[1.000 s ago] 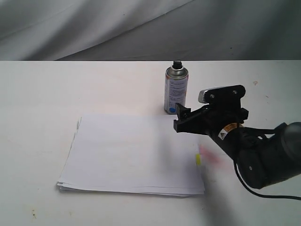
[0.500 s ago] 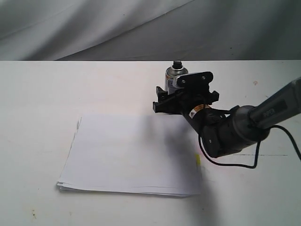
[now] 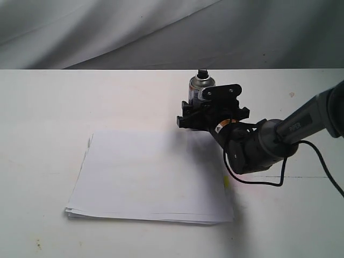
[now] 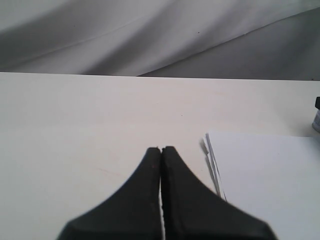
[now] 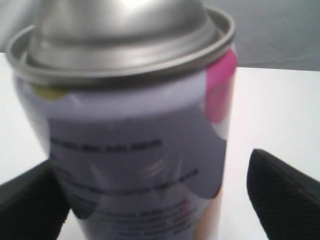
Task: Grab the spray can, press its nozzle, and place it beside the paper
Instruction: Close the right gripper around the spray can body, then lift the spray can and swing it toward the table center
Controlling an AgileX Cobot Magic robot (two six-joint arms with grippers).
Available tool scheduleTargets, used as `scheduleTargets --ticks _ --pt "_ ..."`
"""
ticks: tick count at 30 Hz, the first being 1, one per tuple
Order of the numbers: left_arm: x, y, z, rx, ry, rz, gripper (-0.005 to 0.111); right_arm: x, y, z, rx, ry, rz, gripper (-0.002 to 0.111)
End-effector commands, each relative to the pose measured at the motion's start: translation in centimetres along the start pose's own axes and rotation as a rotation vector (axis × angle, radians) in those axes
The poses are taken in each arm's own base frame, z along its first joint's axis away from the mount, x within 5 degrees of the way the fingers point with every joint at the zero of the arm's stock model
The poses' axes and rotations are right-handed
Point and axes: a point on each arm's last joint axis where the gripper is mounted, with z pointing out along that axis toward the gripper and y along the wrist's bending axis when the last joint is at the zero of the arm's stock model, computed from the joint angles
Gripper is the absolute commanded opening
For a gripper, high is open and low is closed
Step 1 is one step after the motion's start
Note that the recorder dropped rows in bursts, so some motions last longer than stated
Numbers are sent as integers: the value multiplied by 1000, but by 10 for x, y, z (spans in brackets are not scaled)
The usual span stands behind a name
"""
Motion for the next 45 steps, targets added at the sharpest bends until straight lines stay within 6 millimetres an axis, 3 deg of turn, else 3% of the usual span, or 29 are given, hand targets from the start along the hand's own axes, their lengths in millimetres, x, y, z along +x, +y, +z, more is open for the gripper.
scheduleTargets --ticks 1,14,16,22,26,35,45 --pt "1 0 0 -3 -6 -3 0 -2 -1 1 2 -8 -7 82" --pt "1 0 0 -3 -6 -3 0 0 0 1 -5 15 -11 69" --pt "1 0 0 -3 -6 -3 0 0 0 1 -5 20 -11 62" --pt "1 0 0 -3 -6 -3 0 1 0 1 -5 29 -11 21" --pt "1 0 0 -3 -6 -3 0 -2 0 0 -7 30 -13 0" --pt "1 0 0 -3 -6 -3 0 -64 6 -18 -57 46 -235 0" --pt "1 0 0 -3 -6 -3 0 -141 2 -74 -164 208 -441 0"
